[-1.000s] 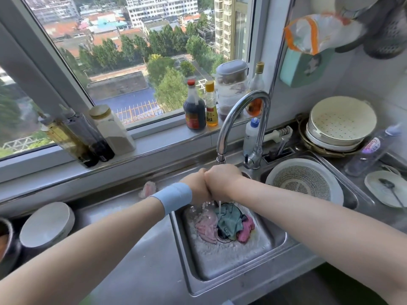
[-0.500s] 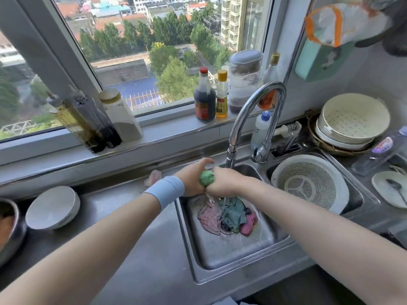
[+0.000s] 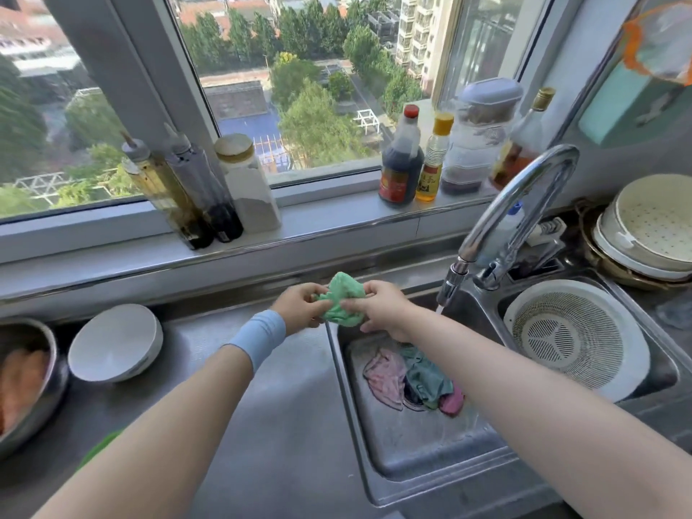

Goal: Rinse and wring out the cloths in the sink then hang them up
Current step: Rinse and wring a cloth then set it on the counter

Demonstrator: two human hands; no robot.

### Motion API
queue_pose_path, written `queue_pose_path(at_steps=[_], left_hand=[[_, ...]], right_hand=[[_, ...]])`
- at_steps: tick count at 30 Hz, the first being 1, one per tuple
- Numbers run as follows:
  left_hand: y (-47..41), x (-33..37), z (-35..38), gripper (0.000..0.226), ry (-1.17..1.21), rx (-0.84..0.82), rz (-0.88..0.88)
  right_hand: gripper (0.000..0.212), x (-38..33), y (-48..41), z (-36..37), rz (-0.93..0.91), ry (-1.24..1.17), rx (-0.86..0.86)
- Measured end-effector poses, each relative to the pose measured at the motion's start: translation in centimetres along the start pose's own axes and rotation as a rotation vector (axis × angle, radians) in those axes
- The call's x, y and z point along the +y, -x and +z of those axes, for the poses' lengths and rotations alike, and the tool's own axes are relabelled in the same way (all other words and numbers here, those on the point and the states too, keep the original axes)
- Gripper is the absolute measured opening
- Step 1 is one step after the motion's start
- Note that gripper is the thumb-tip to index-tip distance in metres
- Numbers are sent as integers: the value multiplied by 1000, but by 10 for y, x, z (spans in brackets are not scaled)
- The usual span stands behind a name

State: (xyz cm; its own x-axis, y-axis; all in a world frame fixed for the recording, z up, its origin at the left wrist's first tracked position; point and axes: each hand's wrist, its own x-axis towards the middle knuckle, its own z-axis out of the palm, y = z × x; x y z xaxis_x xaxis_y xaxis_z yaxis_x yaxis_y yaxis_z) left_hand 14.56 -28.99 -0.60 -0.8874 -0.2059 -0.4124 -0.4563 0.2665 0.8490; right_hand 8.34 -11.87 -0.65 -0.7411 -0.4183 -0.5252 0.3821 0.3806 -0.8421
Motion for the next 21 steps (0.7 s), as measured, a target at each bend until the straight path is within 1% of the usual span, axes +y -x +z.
queue_pose_path(at_steps=[1, 3, 5, 6, 8, 10, 11, 12, 13, 15, 16, 17, 18, 19, 20, 21], left_hand=[[-5, -6, -8, 13, 15, 12, -31], [-16, -18, -23, 15, -7, 77, -92], [-29, -30, -36, 16, -146, 170, -122], [-34, -35, -41, 19, -232, 229, -111], [-41, -42, -46, 30, -297, 372, -10], [-47, -45, -47, 36, -292, 454, 158], [-51, -47, -47, 37, -336, 438, 224], [-56, -50, -47, 39, -429, 374, 250], [-61, -54, -48, 42, -559, 276, 224], [-68, -63, -52, 48, -862, 73, 57], [-69, -64, -54, 51, -966, 20, -29], [-69, -64, -55, 52, -1034, 22, -67], [-68, -63, -53, 51, -1082, 73, -47], [-66, -58, -48, 50, -1109, 152, 19], [-63, -52, -40, 49, -1101, 227, 105], [-59, -46, -29, 46, -1059, 269, 189]], right_hand=[[22, -1, -9, 10, 21, -87, 12], [27, -5, -28, 27, 52, -171, 93], [31, -8, -48, 42, 58, -169, 157], [32, -9, -57, 49, 58, -162, 163], [40, -10, -71, 62, 64, -152, 116], [58, -8, -81, 72, 61, -157, 14], [66, -7, -84, 75, 48, -137, -29], [70, -5, -87, 76, 27, -94, -52], [69, -3, -88, 75, 7, -43, -52], [58, 4, -89, 68, 15, 16, -19], [50, 9, -88, 62, 45, 13, -7], [41, 14, -85, 55, 75, 15, -10], [35, 19, -80, 46, 98, 29, -19], [31, 26, -75, 36, 109, 61, -31], [30, 33, -69, 25, 117, 94, -42], [30, 41, -62, 14, 127, 122, -50]])
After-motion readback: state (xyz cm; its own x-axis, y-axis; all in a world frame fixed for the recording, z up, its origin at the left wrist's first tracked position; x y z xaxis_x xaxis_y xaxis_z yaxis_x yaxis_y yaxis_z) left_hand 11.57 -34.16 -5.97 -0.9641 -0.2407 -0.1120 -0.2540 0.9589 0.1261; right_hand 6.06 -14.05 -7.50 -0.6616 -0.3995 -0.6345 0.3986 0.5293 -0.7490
